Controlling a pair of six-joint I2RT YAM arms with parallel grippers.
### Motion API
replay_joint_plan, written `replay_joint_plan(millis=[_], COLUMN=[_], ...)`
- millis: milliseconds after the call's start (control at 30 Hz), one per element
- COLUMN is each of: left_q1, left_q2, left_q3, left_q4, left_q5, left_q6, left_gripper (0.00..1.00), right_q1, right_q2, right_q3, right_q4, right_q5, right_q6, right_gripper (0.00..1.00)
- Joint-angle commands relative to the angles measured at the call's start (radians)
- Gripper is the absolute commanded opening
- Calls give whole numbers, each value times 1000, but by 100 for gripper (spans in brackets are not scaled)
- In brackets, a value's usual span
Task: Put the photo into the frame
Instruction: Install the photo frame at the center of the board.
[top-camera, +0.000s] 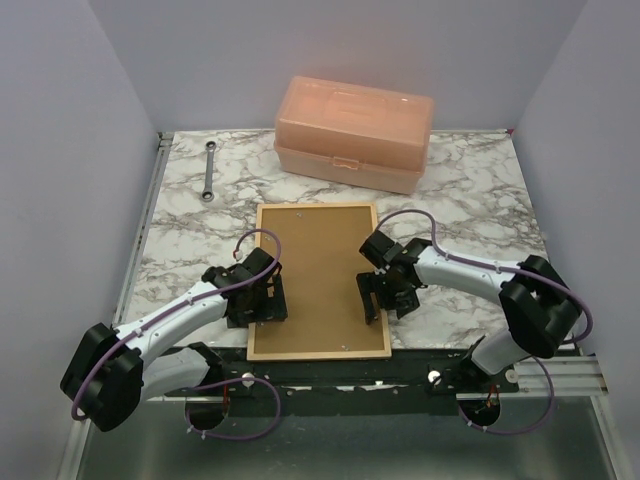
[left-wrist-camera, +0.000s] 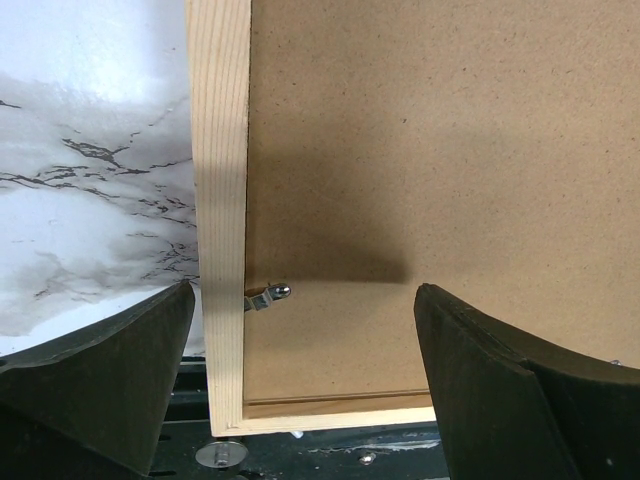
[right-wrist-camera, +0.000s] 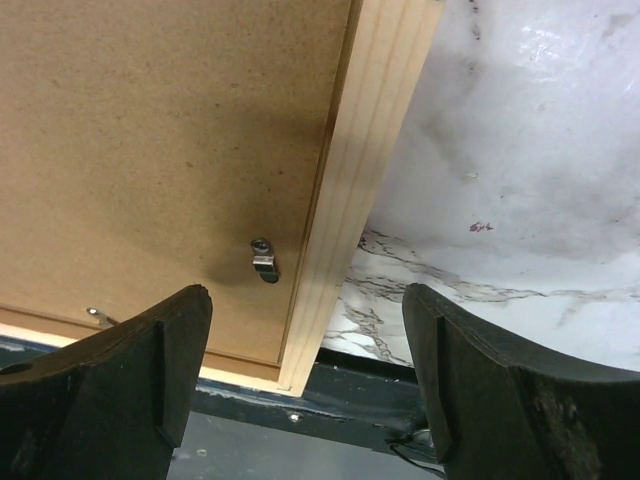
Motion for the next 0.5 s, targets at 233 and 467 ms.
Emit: replay_joint_plan(millis=[233,467], left_q1=[5,5], left_q2=[-7,-4], left_q3=[-6,-4], left_q4=[3,-2], left_q5=[-15,-15], left_q6=[14,17], left_gripper=[92,91], right_q1=[26,27], right_q2=[43,83], right_q3=[53,45], right_q4=[24,25], right_q5=[179,179], right_q6=[36,16], right_gripper=[78,65])
